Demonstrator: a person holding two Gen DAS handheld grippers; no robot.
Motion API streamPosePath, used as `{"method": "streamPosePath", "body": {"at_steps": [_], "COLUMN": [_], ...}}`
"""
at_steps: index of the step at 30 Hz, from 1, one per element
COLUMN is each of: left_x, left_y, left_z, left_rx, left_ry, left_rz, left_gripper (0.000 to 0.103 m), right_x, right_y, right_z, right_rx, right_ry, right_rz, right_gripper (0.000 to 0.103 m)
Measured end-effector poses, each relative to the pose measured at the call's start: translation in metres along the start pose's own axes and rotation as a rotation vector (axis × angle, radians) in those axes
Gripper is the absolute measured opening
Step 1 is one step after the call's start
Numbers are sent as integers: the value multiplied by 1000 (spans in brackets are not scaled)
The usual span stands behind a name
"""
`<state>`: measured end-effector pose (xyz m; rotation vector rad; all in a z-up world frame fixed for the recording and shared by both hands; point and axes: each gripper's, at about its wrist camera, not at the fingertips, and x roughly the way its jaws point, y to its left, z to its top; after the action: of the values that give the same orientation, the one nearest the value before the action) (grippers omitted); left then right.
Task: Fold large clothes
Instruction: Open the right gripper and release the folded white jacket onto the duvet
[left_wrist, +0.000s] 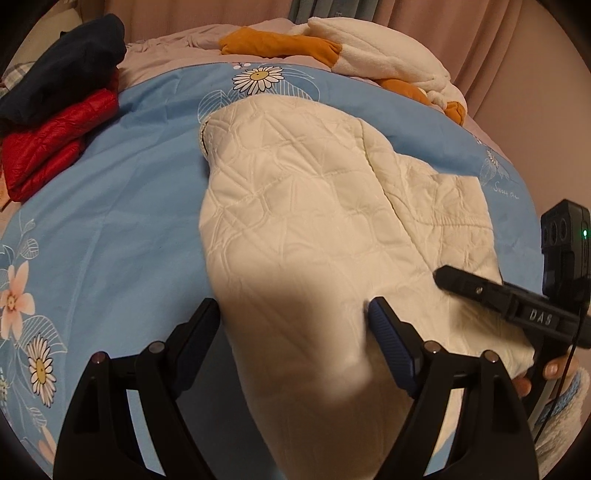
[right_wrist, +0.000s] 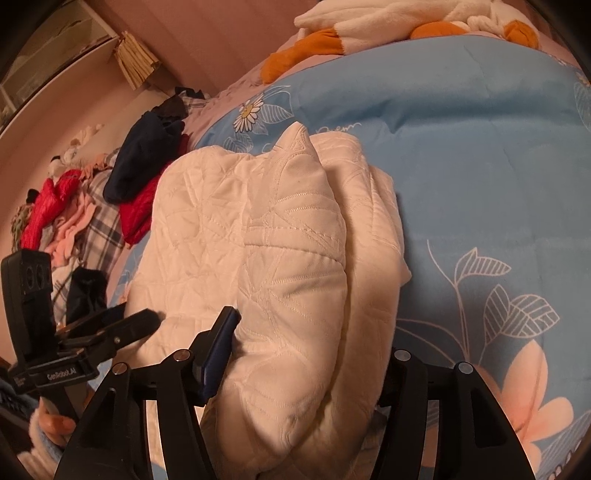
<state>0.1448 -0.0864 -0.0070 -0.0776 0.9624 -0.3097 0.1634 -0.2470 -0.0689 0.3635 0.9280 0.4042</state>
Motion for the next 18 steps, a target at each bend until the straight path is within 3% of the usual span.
{"method": "streamPosePath", "body": {"at_steps": [15,18], "left_x": [-15,-17], "left_y": [-3,-4], "left_z": [-23,-28], "left_rx": [15,11], "left_ry": [10,8], "left_rz": [7,7], "left_gripper": [83,83], "right_x": [-7,-10], "right_y": [-5,-9], "right_z": [-7,-10], "right_rx": [29,51], "right_ry": [-12,-8], "right_rz": [-17,-29], "right_gripper": [63,72]}}
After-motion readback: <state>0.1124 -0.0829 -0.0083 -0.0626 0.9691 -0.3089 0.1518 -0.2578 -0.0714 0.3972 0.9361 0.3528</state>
